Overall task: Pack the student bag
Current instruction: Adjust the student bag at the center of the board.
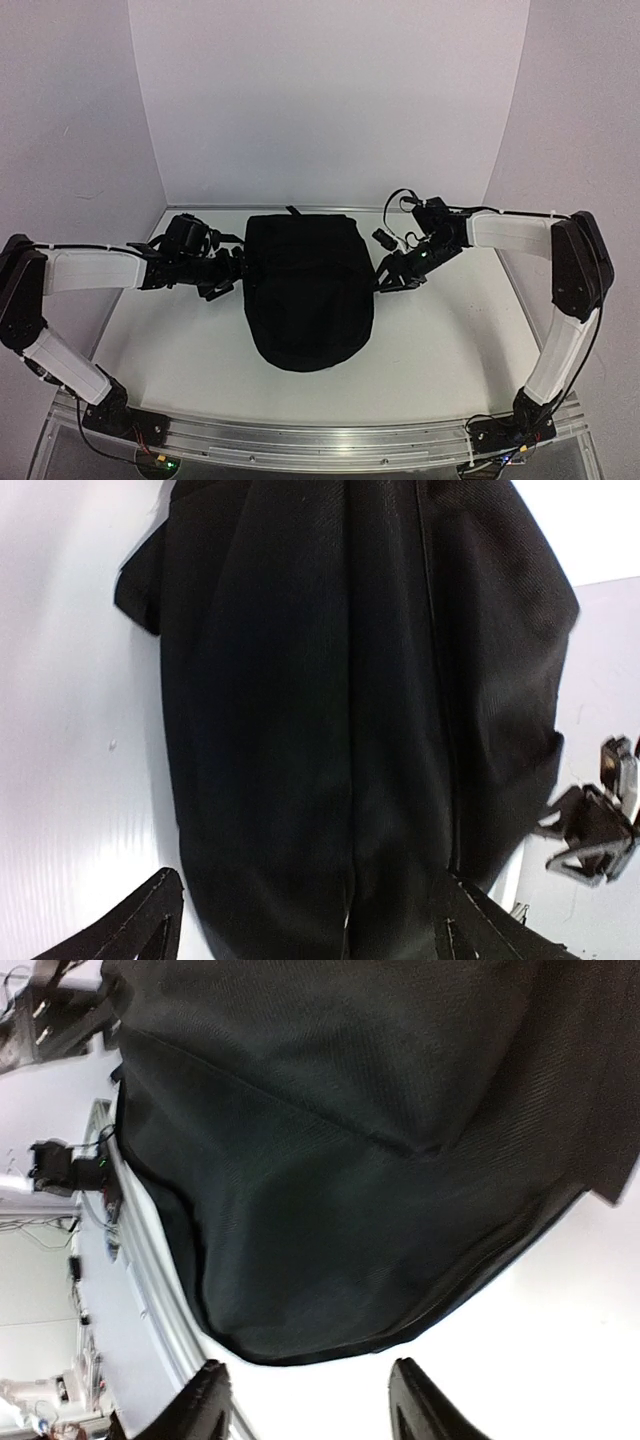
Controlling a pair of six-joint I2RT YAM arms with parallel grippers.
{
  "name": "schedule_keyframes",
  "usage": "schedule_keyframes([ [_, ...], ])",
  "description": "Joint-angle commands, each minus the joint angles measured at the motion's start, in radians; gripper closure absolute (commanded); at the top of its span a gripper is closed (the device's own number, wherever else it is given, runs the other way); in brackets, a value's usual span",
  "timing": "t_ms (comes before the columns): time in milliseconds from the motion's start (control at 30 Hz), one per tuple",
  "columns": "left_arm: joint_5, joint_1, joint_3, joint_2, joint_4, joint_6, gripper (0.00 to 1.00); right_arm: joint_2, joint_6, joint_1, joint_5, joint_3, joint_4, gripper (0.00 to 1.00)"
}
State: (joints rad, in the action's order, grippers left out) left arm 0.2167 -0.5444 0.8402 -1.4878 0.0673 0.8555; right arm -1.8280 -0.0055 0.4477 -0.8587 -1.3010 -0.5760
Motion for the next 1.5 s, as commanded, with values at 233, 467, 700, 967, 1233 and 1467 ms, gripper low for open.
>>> schedule_keyframes([
  [233, 0.027, -0.085, -0.121, 0.098, 0.007, 0.002, 0.11, -0.204, 0.089, 0.004, 0.080, -0.108, 0.058, 0.37],
  [467, 0.040, -0.125, -0.117, -0.008, -0.063, 0.013, 0.26, -0.247, 0.128, 0.004, -0.009, -0.145, 0.082, 0.81],
  [700, -0.054, -0.116, 0.048, -0.070, 0.040, -0.076, 0.54, -0.123, 0.145, -0.008, -0.032, -0.194, 0.081, 1.00],
  [967, 0.025, 0.027, 0.242, -0.158, 0.062, -0.169, 0.86, -0.025, 0.143, -0.014, 0.046, -0.196, 0.080, 1.00],
  [1233, 0.111, 0.021, 0.359, -0.309, 0.070, -0.174, 0.99, -0.072, 0.132, -0.015, 0.086, -0.092, 0.081, 1.00],
  [1467, 0.081, -0.060, 0.272, -0.261, 0.035, -0.139, 1.00, -0.065, 0.099, -0.015, 0.116, -0.033, 0.081, 1.00],
])
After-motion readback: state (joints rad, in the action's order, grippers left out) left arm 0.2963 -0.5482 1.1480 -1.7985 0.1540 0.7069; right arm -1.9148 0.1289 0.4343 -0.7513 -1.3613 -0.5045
